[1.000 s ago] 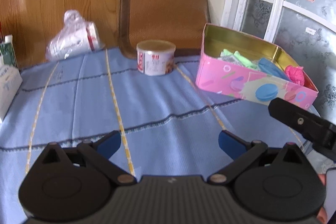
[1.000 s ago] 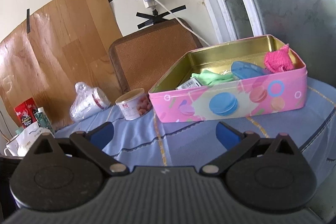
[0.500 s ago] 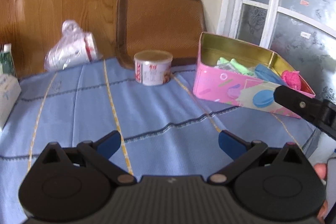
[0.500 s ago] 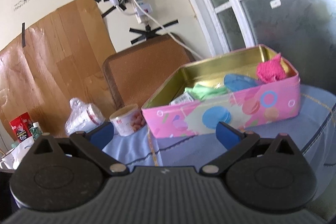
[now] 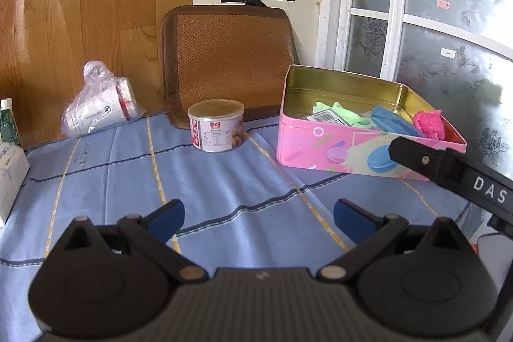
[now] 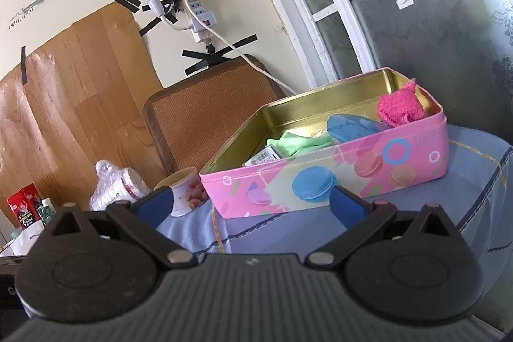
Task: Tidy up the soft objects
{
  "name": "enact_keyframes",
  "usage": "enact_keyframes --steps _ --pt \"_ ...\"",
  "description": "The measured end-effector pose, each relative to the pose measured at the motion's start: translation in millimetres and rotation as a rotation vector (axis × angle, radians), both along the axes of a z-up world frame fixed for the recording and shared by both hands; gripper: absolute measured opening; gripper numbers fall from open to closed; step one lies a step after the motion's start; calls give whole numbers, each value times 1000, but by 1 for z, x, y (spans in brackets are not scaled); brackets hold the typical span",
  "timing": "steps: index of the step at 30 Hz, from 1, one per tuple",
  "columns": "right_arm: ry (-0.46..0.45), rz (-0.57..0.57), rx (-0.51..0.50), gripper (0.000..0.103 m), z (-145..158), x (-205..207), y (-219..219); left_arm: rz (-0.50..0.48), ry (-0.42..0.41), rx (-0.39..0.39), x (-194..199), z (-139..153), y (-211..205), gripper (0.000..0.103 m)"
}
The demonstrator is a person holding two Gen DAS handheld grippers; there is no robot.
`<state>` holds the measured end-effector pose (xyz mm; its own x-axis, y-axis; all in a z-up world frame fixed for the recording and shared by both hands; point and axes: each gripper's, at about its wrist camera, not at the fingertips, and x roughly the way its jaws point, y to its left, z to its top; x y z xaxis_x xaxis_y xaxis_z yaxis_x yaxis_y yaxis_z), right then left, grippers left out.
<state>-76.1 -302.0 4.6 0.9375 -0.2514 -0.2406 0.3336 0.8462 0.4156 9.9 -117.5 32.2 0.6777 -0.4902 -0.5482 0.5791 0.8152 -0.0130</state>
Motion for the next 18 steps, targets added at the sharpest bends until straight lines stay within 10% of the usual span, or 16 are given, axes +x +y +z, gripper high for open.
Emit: enact_keyframes --steps 18 --pt "-24 -27 -4 103 -2 -2 -2 18 -32 -24 -7 5 -6 103"
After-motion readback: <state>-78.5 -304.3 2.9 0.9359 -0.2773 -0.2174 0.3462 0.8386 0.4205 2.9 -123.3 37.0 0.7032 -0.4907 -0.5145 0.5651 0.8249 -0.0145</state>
